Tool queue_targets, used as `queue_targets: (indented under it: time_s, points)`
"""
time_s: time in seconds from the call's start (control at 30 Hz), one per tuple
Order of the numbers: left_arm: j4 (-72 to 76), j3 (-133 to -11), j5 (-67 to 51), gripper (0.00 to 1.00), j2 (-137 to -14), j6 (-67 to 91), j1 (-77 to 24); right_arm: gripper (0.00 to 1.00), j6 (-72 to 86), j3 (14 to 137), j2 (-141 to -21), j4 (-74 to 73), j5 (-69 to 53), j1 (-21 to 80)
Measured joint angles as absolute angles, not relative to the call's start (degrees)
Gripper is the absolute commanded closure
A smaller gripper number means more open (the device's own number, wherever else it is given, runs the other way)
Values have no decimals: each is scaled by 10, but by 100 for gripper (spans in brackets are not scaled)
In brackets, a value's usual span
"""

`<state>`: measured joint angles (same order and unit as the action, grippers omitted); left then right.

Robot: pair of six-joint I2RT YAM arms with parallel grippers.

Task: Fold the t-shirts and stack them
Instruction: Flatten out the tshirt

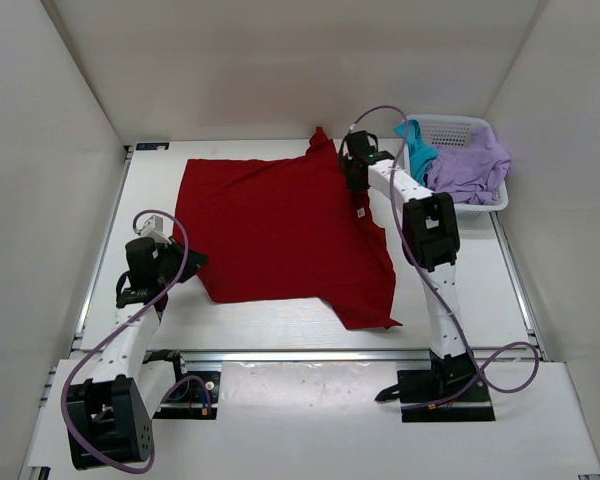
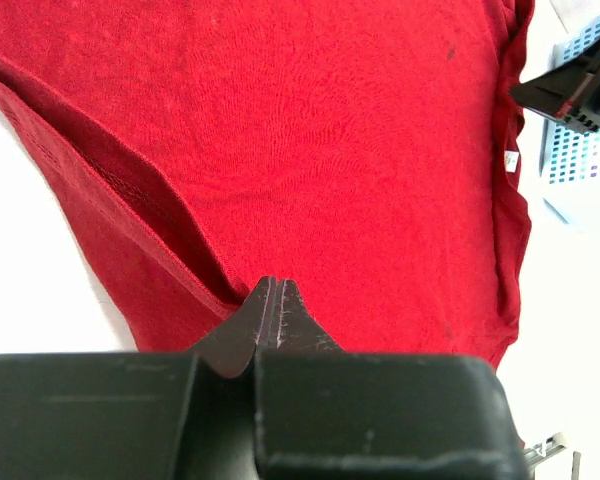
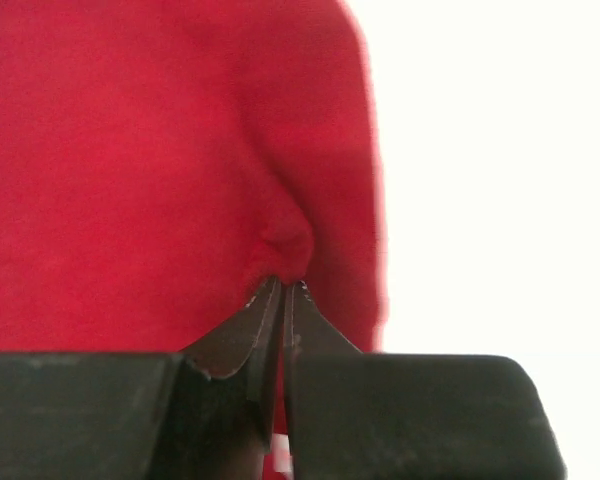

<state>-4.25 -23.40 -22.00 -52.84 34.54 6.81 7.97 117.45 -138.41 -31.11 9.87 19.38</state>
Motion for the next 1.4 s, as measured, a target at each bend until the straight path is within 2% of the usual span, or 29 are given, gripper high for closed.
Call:
queue_targets:
  time_s: [0.23,0.37,0.47,0.63,0.8,0.87,0.93,1.0,1.13,1.27,1.4]
  points:
    - [-42,-234,-221,100,-528,346,68,96,90,1174,-1379,-313,114,119]
    - [-43,-234,-221,100,-528,345,68,79,92,1178,-1379,-313,136,93]
    - [-43,-234,-221,100,-528,346,68,72,89,1187,-1379,-314,155,97]
    - [-42,-234,-223,100,-530,350,71,73,86,1186,-1357,-316,157,124]
    - [-37,-236,-223,100,-537,361,61,76,96,1130,-1276,-318,128,164]
    - [-34,-240,-223,100,-540,366,54,82,108,1065,-1214,-307,115,183]
    - [-29,-244,-223,100,-541,372,44,94,125,973,-1133,-295,95,201]
    - [-22,-248,-223,100,-541,376,29,100,147,846,-1028,-260,69,215]
    - [-10,-250,-221,100,-540,380,-9,100,182,623,-814,-256,58,212]
    - [-8,-253,-221,100,-540,380,-41,99,224,469,-619,-306,65,204]
    - [-8,-254,-221,100,-539,379,-53,81,274,403,-485,-398,59,203]
